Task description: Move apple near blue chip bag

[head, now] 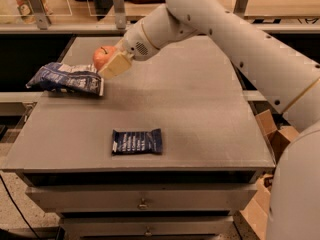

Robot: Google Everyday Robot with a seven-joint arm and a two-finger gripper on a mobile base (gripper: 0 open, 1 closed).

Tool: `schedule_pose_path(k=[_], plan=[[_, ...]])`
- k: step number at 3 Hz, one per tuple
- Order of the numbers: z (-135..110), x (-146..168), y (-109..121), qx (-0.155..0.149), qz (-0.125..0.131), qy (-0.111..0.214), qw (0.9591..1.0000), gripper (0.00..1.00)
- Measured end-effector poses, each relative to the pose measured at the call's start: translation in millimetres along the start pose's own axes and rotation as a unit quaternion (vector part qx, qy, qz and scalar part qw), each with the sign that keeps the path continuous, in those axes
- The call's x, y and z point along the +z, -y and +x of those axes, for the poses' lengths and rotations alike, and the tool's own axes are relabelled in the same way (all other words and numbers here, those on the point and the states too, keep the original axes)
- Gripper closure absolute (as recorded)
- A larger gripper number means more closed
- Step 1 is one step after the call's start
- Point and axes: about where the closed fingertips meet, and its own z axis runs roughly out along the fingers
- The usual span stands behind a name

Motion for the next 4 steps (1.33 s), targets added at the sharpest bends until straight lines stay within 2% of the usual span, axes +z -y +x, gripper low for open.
schedule_pose_path(k=[2,4], plan=[[14.8,40.5,-10.6,0.003,-0.026,0.005,0.9997,1.00],[30.9,59.2,-18.5,-0.005,-0.042,0.013,0.9990,0.59]])
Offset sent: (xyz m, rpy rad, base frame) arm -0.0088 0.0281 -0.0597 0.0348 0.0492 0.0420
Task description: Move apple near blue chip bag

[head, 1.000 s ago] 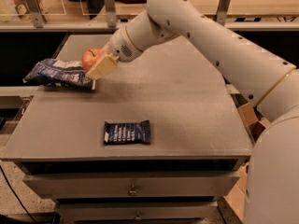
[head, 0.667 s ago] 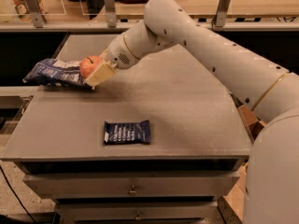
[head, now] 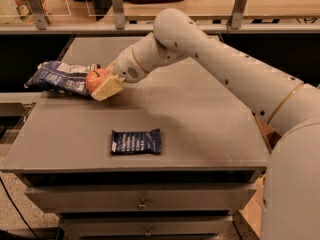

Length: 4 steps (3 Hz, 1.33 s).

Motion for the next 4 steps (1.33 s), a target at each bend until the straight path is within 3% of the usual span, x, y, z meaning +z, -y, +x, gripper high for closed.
schedule_pose_path(k=[2,3,4], plan=[[6.1,10.9,-2.7,-0.009,-0.016,-0.004,0.9998,0.12],[5.9,13.0,-3.7,-0.009,-0.018,-0.004,0.9998,0.00],[5.9,13.1,-3.7,-0.009,-0.018,-0.004,0.9998,0.00]])
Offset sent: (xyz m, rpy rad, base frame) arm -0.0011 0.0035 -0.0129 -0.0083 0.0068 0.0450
